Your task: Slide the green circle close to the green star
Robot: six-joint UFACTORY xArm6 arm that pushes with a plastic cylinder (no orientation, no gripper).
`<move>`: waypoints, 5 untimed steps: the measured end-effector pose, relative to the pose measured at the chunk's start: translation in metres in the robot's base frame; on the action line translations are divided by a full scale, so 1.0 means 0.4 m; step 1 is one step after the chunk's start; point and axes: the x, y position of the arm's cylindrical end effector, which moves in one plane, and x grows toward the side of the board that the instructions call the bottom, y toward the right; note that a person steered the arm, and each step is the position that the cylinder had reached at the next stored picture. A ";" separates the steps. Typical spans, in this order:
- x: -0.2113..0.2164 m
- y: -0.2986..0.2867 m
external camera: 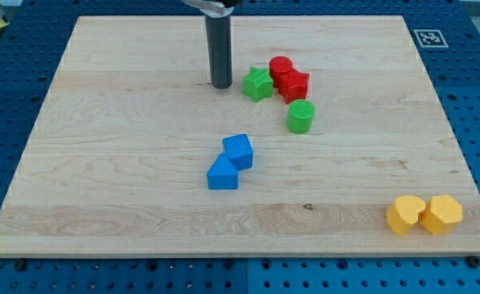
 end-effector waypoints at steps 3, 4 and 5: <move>0.019 0.077; 0.065 0.049; 0.194 0.051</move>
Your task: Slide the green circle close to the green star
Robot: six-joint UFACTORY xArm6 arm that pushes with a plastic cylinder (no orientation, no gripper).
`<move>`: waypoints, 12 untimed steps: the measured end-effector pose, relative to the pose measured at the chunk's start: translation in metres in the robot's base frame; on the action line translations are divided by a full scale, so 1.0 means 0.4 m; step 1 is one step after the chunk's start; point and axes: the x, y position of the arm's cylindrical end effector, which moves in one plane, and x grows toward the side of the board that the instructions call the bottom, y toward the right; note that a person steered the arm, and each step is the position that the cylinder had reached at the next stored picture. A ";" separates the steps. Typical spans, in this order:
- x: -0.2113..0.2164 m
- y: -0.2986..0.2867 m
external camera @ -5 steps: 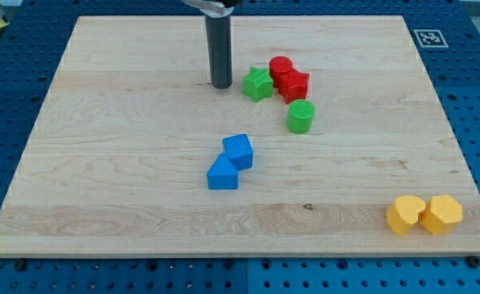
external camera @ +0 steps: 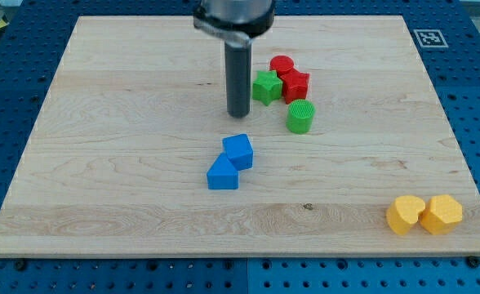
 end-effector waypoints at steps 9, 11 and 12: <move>0.124 0.331; 0.054 0.277; 0.006 0.247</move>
